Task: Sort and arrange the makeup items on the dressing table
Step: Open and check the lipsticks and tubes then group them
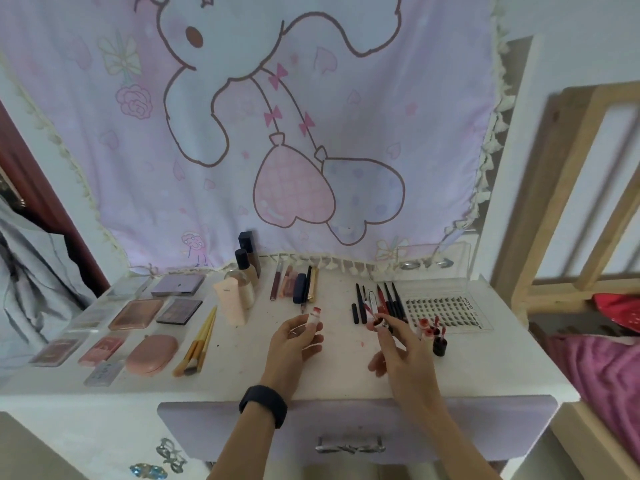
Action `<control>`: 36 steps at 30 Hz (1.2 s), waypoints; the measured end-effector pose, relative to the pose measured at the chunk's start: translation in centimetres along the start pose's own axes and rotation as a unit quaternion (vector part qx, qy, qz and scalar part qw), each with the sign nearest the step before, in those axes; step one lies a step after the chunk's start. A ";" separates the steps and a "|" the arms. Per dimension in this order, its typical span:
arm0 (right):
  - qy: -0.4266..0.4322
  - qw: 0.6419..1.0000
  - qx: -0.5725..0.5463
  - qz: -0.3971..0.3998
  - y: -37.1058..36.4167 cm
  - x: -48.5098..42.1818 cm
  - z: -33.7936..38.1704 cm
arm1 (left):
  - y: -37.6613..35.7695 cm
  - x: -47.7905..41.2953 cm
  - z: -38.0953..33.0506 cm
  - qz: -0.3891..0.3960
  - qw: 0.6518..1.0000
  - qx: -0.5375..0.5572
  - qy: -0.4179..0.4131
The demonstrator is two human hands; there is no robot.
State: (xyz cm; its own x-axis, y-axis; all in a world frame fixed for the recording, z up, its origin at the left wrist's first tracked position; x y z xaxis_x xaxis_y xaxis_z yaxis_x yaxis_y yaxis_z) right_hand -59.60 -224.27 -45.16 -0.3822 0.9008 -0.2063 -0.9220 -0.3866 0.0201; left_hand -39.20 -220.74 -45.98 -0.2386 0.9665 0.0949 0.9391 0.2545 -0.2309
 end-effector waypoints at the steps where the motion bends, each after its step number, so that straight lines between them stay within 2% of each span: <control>1: 0.005 1.000 -0.006 -0.003 0.4 0.8 0.2 | -0.2 0.1 -0.2 0.006 1.000 -0.025 -0.002; 6: -0.010 1.000 -0.017 -0.020 4.6 5.2 0.0 | -3.8 1.4 -0.3 0.050 0.980 -0.189 -0.032; 13: -0.039 0.989 0.109 -0.090 12.5 7.0 -1.5 | -11.6 3.5 2.7 0.138 0.950 -0.274 -0.052; 18: -0.020 0.959 0.260 -0.111 14.1 6.6 -0.8 | -14.5 3.4 3.6 0.089 0.910 -0.391 -0.109; 27: -0.029 0.907 0.411 -0.084 12.7 4.5 -1.6 | -15.6 2.7 4.9 0.044 0.871 -0.473 -0.129; 30: -0.021 0.897 0.430 -0.097 12.5 4.6 -2.0 | -15.5 2.7 5.1 0.036 0.851 -0.504 -0.141; 36: -0.035 0.895 0.432 -0.104 12.6 4.3 -2.1 | -15.4 2.6 5.1 0.029 0.848 -0.514 -0.126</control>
State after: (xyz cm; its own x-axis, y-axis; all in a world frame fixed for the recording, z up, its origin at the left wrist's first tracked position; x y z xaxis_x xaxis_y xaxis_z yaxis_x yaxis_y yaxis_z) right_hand -72.71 -225.71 -47.85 -0.1712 0.9575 -0.2319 -0.6664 0.0608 0.7431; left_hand -55.54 -221.97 -47.13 -0.1078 0.9860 -0.1272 0.6388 0.1667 0.7511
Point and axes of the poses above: each hand's wrist, its own x-axis away from the middle knuckle, its own y-axis out of the back of the hand, z = x × y, the point moved 6 cm from there along -x, towards the middle knuckle, and after that the axes turned 13 degrees about z, right-handed, at the moved point
